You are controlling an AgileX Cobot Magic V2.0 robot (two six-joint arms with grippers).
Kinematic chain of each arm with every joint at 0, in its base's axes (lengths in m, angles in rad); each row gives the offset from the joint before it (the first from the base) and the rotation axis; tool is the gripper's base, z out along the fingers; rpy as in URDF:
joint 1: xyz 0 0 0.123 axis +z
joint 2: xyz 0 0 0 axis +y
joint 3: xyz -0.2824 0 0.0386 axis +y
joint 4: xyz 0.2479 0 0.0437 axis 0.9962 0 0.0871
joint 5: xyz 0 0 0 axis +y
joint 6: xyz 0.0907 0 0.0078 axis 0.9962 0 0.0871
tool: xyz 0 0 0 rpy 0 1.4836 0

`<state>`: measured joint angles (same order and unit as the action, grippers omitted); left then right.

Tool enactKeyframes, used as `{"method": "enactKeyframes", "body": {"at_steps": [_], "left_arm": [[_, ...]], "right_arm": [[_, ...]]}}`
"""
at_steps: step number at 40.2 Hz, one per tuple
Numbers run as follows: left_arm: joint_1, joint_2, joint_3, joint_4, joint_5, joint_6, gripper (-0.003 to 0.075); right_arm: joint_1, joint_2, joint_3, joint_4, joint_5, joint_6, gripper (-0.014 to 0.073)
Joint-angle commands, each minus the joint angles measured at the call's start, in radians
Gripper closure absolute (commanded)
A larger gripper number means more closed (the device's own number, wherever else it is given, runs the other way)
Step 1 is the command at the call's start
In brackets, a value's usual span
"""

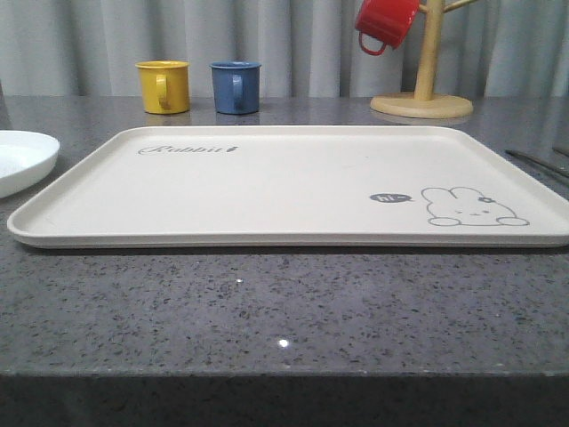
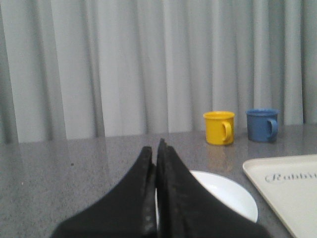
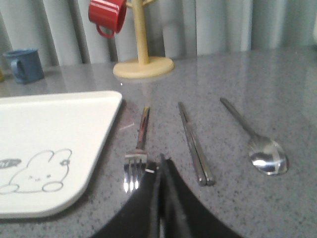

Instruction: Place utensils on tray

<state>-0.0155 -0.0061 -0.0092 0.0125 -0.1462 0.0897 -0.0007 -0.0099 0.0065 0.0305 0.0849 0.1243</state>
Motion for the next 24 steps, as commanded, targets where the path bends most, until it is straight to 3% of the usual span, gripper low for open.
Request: {"method": "enactKeyframes", "body": {"at_steps": [1,11,18,24], "left_arm": [[0.003,0.0,-0.094,-0.012,-0.073,-0.009,0.0738],[0.003,0.236,-0.355,-0.012,0.146,-0.009,0.0738],[0.001,0.431,-0.475,-0.012,0.208,-0.009,0.0738],[0.001,0.469,-0.494,-0.012,0.203,-0.009,0.0738]], "right_arm": [[-0.007,-0.017,-0.121,0.007,-0.077,-0.005,0.0662],[-0.007,0.196,-0.473,-0.006,0.187,-0.005,0.0662],[-0.007,0.43,-0.602,0.001,0.204,-0.005,0.0662],[-0.004,0.49,-0.618,0.001,0.206,-0.005,0.0662]]}}
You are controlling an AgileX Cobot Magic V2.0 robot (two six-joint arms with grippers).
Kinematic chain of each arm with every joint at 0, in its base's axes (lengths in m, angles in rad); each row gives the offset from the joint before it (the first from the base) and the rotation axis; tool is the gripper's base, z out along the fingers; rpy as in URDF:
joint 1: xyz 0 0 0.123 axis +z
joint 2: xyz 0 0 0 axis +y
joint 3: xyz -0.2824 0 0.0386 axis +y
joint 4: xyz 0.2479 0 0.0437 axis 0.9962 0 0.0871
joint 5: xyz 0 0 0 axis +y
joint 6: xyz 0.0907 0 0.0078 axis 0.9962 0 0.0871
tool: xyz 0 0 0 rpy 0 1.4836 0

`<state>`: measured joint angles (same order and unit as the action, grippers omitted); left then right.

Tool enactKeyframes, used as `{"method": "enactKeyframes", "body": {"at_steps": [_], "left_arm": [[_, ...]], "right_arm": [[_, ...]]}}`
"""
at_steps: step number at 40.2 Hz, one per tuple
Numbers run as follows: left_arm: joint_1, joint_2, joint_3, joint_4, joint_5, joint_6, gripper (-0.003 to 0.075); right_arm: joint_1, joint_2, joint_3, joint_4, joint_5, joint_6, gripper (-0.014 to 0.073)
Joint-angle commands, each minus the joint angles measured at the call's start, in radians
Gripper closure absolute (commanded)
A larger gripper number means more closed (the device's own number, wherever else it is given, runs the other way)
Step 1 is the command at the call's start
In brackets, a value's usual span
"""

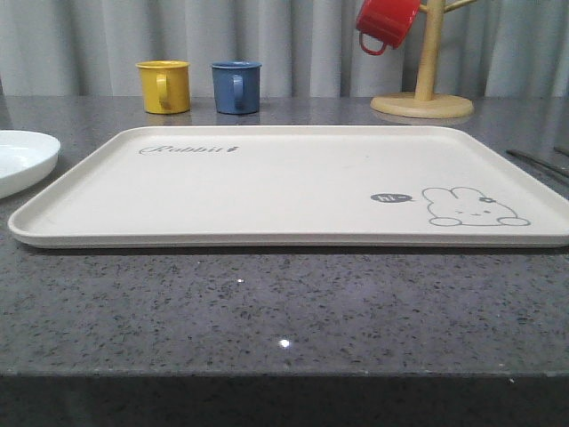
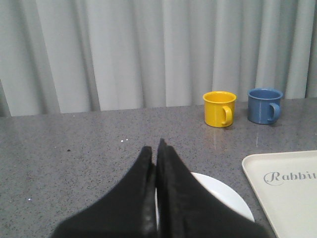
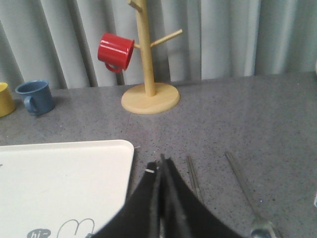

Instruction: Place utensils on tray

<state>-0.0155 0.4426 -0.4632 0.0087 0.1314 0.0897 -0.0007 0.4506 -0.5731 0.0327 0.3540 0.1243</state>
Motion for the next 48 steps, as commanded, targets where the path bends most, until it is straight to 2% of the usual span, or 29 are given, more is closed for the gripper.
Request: {"method": "enactKeyframes", "body": {"at_steps": [1,5,7,11,12,14,16,18,20,31,34,42,48], "left_arm": [[0.001,0.02,-0.04,-0.009,-0.074,-0.009,0.0738],[0.001,0.02,-0.038,-0.009,-0.074,-0.009,0.072],[0.001,0.02,-0.038,-0.009,-0.076,-0.009,0.0661],[0.001,0.02,-0.038,-0.009,-0.076,-0.009,0.0458],[0.001,0.02,-0.038,-0.009,-0.076,-0.009,0.0364],[0.001,0.02,-0.038,-0.009,-0.076,-0.009,0.0237],[0.001,0.02,-0.038,-0.009,-0.076,-0.009,0.0132],[0.001,0.02,-0.038,-0.009,-0.076,-0.009,0.0061],[0.001,0.02,-0.038,-0.009,-0.076,-0.009,0.0041],[-0.003,0.027,-0.043,-0.032,-0.1,-0.009,0.0049],[-0.015,0.057,-0.064,-0.032,-0.068,-0.009,0.0049],[-0.102,0.237,-0.202,-0.032,0.155,0.018,0.0049],[-0.19,0.464,-0.355,-0.032,0.409,0.067,0.0049]], "right_arm": [[-0.004,0.03,-0.039,-0.001,-0.059,-0.005,0.0662],[-0.004,0.03,-0.039,-0.001,-0.055,-0.005,0.0629],[-0.004,0.03,-0.039,-0.001,-0.055,-0.005,0.0557],[-0.004,0.03,-0.039,-0.001,-0.054,-0.005,0.0344],[-0.004,0.03,-0.039,-0.001,-0.054,-0.005,0.0256],[-0.004,0.03,-0.039,-0.001,-0.054,-0.005,0.0145],[-0.004,0.03,-0.039,-0.001,-0.055,-0.005,0.0064],[-0.004,0.03,-0.039,-0.001,-0.055,-0.005,0.0011],[-0.004,0.03,-0.039,-0.001,-0.055,-0.005,-0.0003],[-0.004,0.03,-0.039,-0.001,-0.055,-0.005,0.0001],[-0.004,0.03,-0.039,-0.001,-0.055,-0.005,0.0001],[-0.004,0.03,-0.039,-0.001,-0.055,-0.005,0.0001],[-0.004,0.03,-0.039,-0.001,-0.055,-0.005,0.0001]]}}
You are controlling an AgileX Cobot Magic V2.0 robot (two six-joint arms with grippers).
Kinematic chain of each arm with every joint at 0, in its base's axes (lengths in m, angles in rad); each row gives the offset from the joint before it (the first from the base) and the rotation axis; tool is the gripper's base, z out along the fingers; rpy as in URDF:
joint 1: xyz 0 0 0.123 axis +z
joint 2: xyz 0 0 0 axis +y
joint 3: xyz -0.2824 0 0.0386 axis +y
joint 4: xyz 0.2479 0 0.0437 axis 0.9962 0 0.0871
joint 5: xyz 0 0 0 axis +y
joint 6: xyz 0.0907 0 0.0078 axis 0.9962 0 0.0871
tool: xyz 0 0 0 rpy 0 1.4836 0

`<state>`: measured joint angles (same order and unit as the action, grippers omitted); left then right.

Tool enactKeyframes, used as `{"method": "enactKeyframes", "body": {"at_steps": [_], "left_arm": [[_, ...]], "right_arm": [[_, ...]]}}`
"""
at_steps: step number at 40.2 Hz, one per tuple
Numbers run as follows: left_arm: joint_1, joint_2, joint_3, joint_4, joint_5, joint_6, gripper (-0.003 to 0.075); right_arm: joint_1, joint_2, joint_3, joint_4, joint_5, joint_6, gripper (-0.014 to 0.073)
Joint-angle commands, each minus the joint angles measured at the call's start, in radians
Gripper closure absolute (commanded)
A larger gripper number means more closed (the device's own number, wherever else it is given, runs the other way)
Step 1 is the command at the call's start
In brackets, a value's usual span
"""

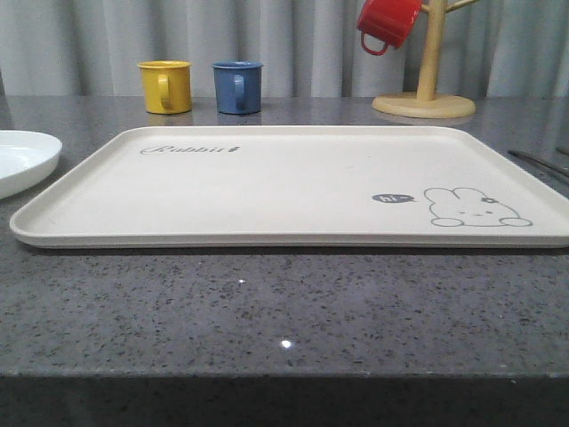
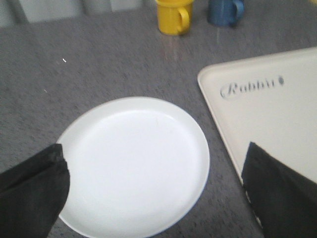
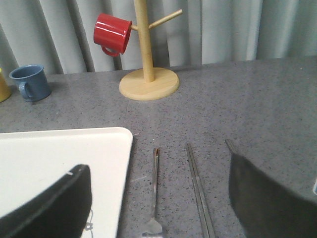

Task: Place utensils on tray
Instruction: 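Grasp the white plate rim with the left gripper and lift it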

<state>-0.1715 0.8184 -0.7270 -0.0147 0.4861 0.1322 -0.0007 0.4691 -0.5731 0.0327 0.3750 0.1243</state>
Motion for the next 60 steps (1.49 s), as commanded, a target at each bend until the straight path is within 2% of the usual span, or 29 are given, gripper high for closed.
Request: {"method": "enactKeyframes", "body": {"at_steps": [1,6,10,27,31,36,43,46,54,60], "left_arm": [[-0.043,0.125,-0.116,-0.009,0.093,0.027,0.0049],[-0.058,0.312,-0.243,-0.011,0.31,0.027,0.0049],[-0.058,0.424,-0.312,-0.011,0.422,0.061,0.0049],[-0.058,0.648,-0.376,-0.011,0.432,0.151,0.0059],[-0.058,0.662,-0.376,-0.011,0.432,0.151,0.014],[-0.058,0.663,-0.376,-0.011,0.432,0.151,0.0332],[-0.058,0.663,-0.376,-0.009,0.438,0.158,0.064],[-0.058,0.663,-0.377,-0.009,0.438,0.168,0.074],[-0.071,0.639,-0.449,-0.006,0.451,0.17,0.0738],[-0.154,0.602,-0.559,0.015,0.462,0.17,0.0738]], "right_arm": [[-0.004,0.011,-0.039,-0.001,-0.076,-0.005,0.0001],[-0.004,0.011,-0.039,-0.001,-0.076,-0.005,0.0001],[-0.004,0.011,-0.039,-0.001,-0.076,-0.005,0.0001],[-0.004,0.011,-0.039,-0.001,-0.075,-0.005,0.0001],[-0.004,0.011,-0.039,-0.001,-0.075,-0.005,0.0001],[-0.004,0.011,-0.039,-0.001,-0.075,-0.005,0.0001],[-0.004,0.011,-0.039,-0.001,-0.075,-0.005,0.0001],[-0.004,0.011,-0.039,-0.001,-0.075,-0.005,0.0001],[-0.004,0.011,-0.039,-0.001,-0.075,-0.005,0.0001],[-0.004,0.011,-0.039,-0.001,-0.075,-0.005,0.0001]]}}
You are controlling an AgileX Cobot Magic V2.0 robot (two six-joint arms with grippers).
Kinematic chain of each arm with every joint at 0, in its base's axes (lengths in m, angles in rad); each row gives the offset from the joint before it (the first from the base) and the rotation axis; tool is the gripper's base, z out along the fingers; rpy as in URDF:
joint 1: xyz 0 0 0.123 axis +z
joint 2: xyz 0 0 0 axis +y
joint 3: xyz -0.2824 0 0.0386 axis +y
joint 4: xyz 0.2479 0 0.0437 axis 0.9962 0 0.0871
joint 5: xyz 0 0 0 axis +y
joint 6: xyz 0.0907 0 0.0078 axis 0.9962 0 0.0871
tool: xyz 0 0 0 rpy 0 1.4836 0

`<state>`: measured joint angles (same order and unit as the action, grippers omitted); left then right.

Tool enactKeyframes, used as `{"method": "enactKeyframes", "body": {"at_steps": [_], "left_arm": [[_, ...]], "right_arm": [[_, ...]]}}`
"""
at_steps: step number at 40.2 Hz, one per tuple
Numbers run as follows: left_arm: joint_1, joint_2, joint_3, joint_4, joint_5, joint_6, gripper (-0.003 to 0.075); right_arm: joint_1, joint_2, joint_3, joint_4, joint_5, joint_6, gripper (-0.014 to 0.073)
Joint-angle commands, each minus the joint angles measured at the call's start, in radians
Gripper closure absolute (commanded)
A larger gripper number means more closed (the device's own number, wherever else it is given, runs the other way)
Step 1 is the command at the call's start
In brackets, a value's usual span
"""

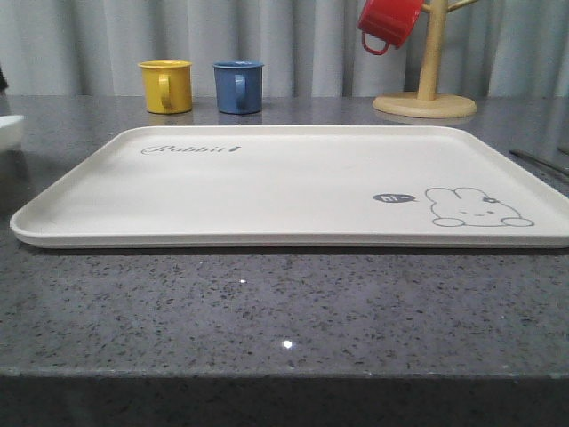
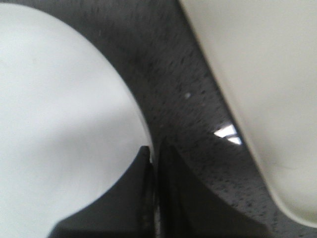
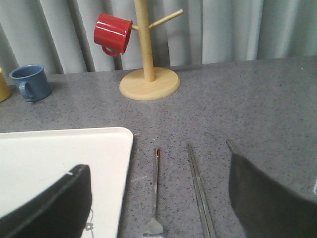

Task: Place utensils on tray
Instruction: 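Grasp the white plate rim with the left gripper and lift it, then lower the white plate onto the tray and open the left gripper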

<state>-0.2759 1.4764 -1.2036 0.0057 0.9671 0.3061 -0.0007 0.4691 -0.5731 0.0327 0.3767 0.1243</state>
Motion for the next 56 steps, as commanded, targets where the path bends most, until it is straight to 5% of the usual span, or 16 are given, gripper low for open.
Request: {"method": "enactKeyframes", "body": {"at_steps": [1,21,40,43,51,56], "left_arm": [[-0.065,-0.058,-0.109,-0.006,-0.014,-0.006,0.0738],[-0.446,0.08,-0.304,-0.006,0.008,-0.061,0.0738],[-0.493,0.234,-0.304,-0.078,0.01,-0.061,0.0727],[-0.493,0.233,-0.304,-0.081,0.01,-0.061,0.067],[-0.493,0.233,-0.332,-0.081,0.065,-0.061,0.0364],[-0.493,0.232,-0.417,-0.081,0.165,-0.061,0.0373]], "right_arm": [[-0.004,0.011,-0.039,-0.001,-0.077,-0.005,0.0001],[-0.004,0.011,-0.039,-0.001,-0.077,-0.005,0.0001],[-0.004,0.011,-0.039,-0.001,-0.077,-0.005,0.0001],[-0.004,0.011,-0.039,-0.001,-0.077,-0.005,0.0001],[-0.004,0.011,-0.039,-0.001,-0.077,-0.005,0.0001],[-0.004,0.011,-0.039,-0.001,-0.077,-0.005,0.0001]]}}
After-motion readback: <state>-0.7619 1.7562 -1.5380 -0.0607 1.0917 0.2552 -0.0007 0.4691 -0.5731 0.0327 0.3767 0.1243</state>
